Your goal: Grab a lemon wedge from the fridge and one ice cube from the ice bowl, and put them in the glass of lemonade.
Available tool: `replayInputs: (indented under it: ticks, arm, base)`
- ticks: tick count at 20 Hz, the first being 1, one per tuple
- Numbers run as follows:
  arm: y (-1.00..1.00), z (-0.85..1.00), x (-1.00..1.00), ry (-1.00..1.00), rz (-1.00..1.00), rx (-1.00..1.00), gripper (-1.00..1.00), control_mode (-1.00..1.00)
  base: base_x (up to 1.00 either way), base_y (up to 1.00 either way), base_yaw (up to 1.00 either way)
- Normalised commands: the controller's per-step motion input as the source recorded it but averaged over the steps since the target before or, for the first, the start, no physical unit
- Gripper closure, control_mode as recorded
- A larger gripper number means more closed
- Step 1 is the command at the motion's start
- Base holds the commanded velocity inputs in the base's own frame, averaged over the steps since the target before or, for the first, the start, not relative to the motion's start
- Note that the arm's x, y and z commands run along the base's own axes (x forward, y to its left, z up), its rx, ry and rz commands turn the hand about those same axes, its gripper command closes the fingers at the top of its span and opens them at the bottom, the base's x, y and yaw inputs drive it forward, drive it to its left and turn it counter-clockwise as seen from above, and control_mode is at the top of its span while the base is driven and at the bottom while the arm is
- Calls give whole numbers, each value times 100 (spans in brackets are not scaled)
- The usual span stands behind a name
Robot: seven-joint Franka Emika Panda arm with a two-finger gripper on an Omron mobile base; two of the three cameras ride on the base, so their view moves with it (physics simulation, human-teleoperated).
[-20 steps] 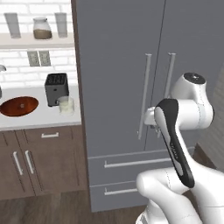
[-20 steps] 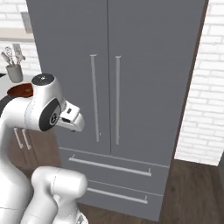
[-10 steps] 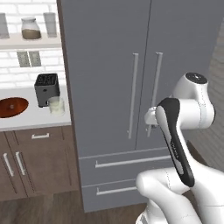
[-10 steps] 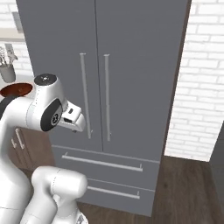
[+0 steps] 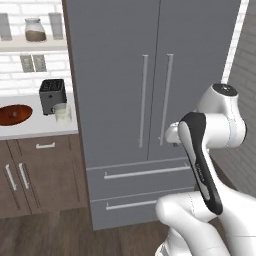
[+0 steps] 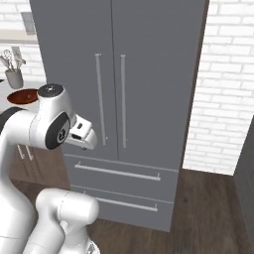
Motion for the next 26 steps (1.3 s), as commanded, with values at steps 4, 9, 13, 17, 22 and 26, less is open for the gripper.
replayInputs:
  ticks: [4,9,13,17,22,26]
  arm:
    - [0,0,0,0,0,0,-100,100]
    - [0,0,0,0,0,0,-100,100]
    - [0,0,0,0,0,0,-100,100]
    - [0,0,0,0,0,0,-100,100]
    - [0,0,0,0,0,0,-100,100]
    - [0,0,0,-8,0,0,-100,-100]
  base:
    - [16,0,0]
    - [33,0,0]
    - [0,0,0]
    - [0,0,0]
    - [0,0,0]
    - [0,0,0]
